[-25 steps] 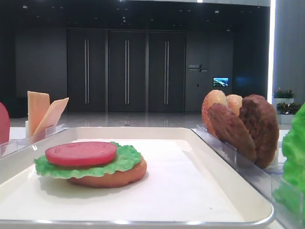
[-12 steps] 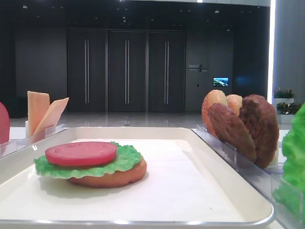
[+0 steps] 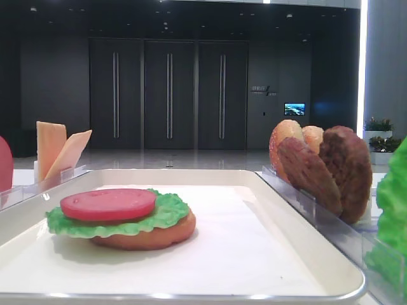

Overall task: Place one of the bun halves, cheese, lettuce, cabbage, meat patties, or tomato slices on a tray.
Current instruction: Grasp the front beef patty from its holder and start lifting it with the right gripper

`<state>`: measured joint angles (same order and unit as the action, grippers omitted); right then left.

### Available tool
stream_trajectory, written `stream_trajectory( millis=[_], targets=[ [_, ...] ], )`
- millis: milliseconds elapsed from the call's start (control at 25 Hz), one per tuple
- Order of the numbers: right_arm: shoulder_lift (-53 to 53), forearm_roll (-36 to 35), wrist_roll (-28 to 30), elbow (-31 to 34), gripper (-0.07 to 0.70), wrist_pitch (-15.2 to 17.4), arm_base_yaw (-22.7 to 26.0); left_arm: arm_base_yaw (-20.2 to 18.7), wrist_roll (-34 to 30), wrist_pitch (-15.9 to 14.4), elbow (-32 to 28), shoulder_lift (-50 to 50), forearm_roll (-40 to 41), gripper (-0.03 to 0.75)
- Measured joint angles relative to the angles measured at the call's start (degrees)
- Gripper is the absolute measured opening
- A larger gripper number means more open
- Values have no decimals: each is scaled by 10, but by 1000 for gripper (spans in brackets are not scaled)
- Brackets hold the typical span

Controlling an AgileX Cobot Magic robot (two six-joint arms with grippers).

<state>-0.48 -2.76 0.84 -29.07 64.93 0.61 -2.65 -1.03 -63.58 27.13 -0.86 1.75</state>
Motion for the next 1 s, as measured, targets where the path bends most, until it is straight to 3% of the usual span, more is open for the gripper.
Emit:
stream_trajectory(
  millis=[160,360,680,1000],
  targets=[
    [36,0,-4,-4,417,0,0,0,0,0,0,0,0,471],
    [255,1,-8,-47,417,-21,0,0,0,0,0,0,0,471],
    [656,0,-3,-213,417,-29,0,0,0,0,0,0,0,471],
    [853,0,-1,-353,376,-24,0,0,0,0,0,0,0,471]
  ],
)
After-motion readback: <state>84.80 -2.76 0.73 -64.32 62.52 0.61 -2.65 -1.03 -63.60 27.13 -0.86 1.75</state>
